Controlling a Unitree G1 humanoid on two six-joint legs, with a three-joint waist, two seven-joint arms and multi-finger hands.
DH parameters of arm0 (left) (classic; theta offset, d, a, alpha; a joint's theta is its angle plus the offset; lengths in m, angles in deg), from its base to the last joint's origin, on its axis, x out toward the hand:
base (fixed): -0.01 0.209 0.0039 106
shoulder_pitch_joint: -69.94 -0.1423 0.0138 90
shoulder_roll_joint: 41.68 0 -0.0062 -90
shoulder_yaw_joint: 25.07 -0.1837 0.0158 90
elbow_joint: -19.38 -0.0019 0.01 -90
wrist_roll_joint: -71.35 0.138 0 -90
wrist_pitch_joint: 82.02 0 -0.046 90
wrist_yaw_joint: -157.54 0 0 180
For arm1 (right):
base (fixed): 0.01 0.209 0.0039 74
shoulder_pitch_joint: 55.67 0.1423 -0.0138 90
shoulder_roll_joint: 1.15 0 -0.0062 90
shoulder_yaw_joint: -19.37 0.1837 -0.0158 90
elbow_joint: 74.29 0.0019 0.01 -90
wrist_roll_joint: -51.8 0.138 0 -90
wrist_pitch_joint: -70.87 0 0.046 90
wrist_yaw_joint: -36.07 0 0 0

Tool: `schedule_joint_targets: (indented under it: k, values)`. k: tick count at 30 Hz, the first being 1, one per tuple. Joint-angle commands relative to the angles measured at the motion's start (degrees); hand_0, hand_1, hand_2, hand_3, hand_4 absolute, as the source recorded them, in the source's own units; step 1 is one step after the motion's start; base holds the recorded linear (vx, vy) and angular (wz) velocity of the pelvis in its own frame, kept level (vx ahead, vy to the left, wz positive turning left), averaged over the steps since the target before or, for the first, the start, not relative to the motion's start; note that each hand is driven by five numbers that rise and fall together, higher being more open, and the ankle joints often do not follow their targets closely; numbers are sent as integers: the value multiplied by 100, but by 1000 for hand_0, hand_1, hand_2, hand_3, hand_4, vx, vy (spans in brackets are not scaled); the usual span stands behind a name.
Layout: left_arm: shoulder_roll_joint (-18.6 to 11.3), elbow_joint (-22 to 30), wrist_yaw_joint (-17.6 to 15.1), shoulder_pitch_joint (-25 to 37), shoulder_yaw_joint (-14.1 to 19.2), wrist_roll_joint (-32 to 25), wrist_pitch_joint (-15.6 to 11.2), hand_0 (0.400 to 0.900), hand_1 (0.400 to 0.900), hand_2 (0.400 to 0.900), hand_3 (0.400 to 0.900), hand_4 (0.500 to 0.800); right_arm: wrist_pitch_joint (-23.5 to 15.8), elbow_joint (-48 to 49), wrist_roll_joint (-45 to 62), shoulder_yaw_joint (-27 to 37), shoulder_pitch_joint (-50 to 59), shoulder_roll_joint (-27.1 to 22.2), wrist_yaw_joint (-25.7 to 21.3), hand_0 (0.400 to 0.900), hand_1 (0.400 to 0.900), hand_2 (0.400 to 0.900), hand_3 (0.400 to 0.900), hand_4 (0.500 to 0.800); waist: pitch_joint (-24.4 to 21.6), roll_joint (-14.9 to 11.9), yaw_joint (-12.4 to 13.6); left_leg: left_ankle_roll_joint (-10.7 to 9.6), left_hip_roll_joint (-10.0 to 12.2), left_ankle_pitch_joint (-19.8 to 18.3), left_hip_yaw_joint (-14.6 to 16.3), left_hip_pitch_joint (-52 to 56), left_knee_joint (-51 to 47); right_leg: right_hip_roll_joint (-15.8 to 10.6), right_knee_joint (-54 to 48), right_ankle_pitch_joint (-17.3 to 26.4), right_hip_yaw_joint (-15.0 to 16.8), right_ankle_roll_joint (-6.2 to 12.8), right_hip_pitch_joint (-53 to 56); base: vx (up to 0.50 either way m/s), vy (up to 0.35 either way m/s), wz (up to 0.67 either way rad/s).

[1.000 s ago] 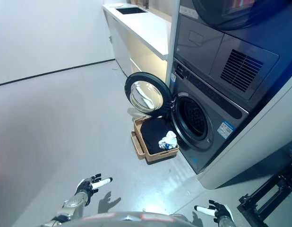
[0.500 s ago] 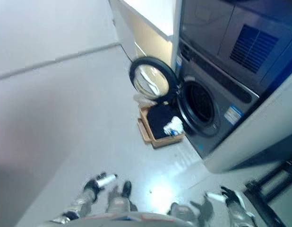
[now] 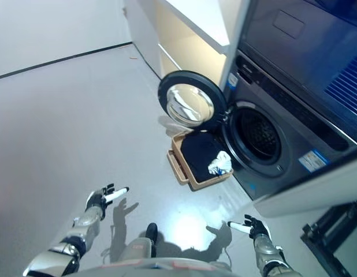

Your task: Put the clothes in the basket into the washing machine.

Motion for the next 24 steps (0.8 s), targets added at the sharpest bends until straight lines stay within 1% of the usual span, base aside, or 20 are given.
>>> schedule_joint_targets:
  k: [1, 2, 4, 5, 6, 8, 9, 10, 12, 14, 16, 17, 19, 20, 21, 22, 24]
  values:
    - [-179, 341, -128, 26, 143, 53, -322, 900, 900, 900, 900, 800, -242, 286, 254, -66, 75, -466, -185, 900, 900, 900, 900, 800, -129, 183, -70, 106, -41, 396, -558, -827, 158, -109, 671, 2055, 190, 123, 552, 258, 326, 12]
    - [-198, 380, -126, 45, 131, 55, -326, 900, 900, 900, 900, 800, -258, 345, 272, -109, 116, -460, -203, 900, 900, 900, 900, 800, -55, 235, -79, 179, -69, 326, -566, -710, 168, -35, 1034, 2111, 225, 45, 354, 232, 324, 12]
    - [-207, 432, -110, 63, 120, 123, -315, 900, 900, 900, 900, 800, -279, 427, 301, -154, 142, -407, -210, 900, 900, 900, 900, 800, 94, 277, -152, 332, -224, 167, -549, -323, 56, 50, 1452, 2038, 71, -51, 77, 216, 290, 5]
    - [-211, 417, -114, 64, 133, 118, -312, 900, 900, 900, 900, 800, -287, 430, 295, -181, 148, -396, -203, 900, 900, 900, 900, 800, 152, 283, -178, 374, -273, 118, -544, -110, -24, 60, 1455, 1952, -36, -86, -91, 221, 232, -3]
    - [-201, 396, -122, 72, 148, 95, -313, 900, 900, 900, 900, 800, -281, 405, 272, -210, 164, -397, -202, 900, 900, 900, 900, 800, 174, 318, -184, 396, -279, 91, -518, 36, -105, 42, 1310, 1853, -196, -109, -297, 232, 157, -2]
    - [-174, 340, -120, 100, 170, 41, -327, 900, 900, 900, 900, 800, -279, 378, 236, -228, 205, -414, -192, 900, 900, 900, 900, 800, 283, 338, -253, 383, -354, -14, -601, 294, -192, 71, 882, 1389, -416, -134, -502, 247, 71, 15]
    - [-162, 276, -128, 154, 173, 22, -336, 900, 900, 900, 900, 800, -280, 340, 239, -199, 240, -426, -194, 900, 900, 900, 900, 800, 382, 346, -321, 363, -385, -87, -676, 409, -197, 62, 565, 1164, -570, -102, -585, 222, -8, 34]
    - [-145, 209, -120, 184, 173, 5, -335, 900, 900, 900, 900, 800, -284, 328, 246, -174, 257, -435, -195, 900, 900, 900, 900, 800, 442, 336, -373, 344, -413, -135, -723, 491, -191, 69, 302, 1084, -621, -62, -602, 219, -38, 43]
    - [-125, 162, -94, 210, 158, -4, -352, 900, 900, 900, 900, 800, -295, 330, 251, -139, 276, -469, -201, 900, 900, 900, 900, 800, 540, 290, -483, 312, -487, -271, -846, 690, -202, 101, -298, 1107, -615, 46, -757, 225, -76, 51]
    - [-122, 155, -103, 230, 161, -13, -356, 900, 900, 900, 900, 800, -303, 361, 254, -124, 314, -490, -229, 900, 900, 900, 900, 800, 638, 236, -577, 277, -517, -369, -941, 825, -152, 110, -502, 1310, -520, 155, -905, 186, -107, 50]
    - [-152, 223, -127, 272, 155, -43, -367, 900, 900, 900, 900, 800, -320, 497, 253, -143, 363, -526, -259, 900, 900, 900, 900, 800, 759, 149, -634, 242, -549, -504, -1007, 846, 32, 71, -600, 1510, -509, 237, -1038, 106, -112, 41]
    - [-156, 317, -164, 304, 154, -80, -384, 900, 900, 900, 900, 800, -334, 570, 245, -148, 404, -555, -295, 900, 900, 900, 900, 800, 851, 113, -653, 225, -559, -591, -1026, 813, 175, 88, -618, 1555, -545, 250, -1121, 20, -119, 29]
    - [-185, 390, -236, 463, 125, -148, -401, 900, 900, 900, 900, 800, -358, 710, 170, -248, 633, -603, -360, 900, 900, 900, 900, 800, 1048, 28, -661, 182, -541, -710, -1045, 641, 498, 83, -607, 1595, -712, 265, -1287, -76, -150, 32]
    - [-189, 532, -276, 566, 72, -165, -418, 900, 900, 900, 900, 800, -353, 728, 58, -340, 745, -657, -413, 900, 900, 900, 900, 800, 1134, -29, -656, 146, -541, -771, -1118, 501, 638, 91, -626, 1549, -657, 257, -1300, -102, -175, 43]
    - [-178, 582, -290, 598, 35, -165, -431, 900, 900, 900, 900, 800, -353, 756, -49, -433, 856, -695, -469, 900, 900, 900, 900, 800, 1200, -52, -650, 125, -511, -808, -1154, 373, 761, 157, -624, 1453, -667, 227, -1346, -71, -162, 39]
    - [-157, 575, -326, 650, -6, -151, -454, 900, 900, 900, 900, 800, -330, 650, -153, -502, 985, -759, -514, 900, 900, 900, 900, 800, 1223, -26, -631, 85, -456, -808, -1205, 259, 787, 192, -639, 1396, -787, 208, -1382, -51, -165, 33]
    - [-100, 562, -352, 725, -61, -263, -468, 900, 900, 900, 900, 800, -261, 511, -349, -655, 1255, -814, -604, 900, 900, 900, 900, 800, 1263, 2, -620, 0, -328, -689, -1312, 136, 606, 239, -687, 1348, -937, 178, -1463, -57, -157, 38]
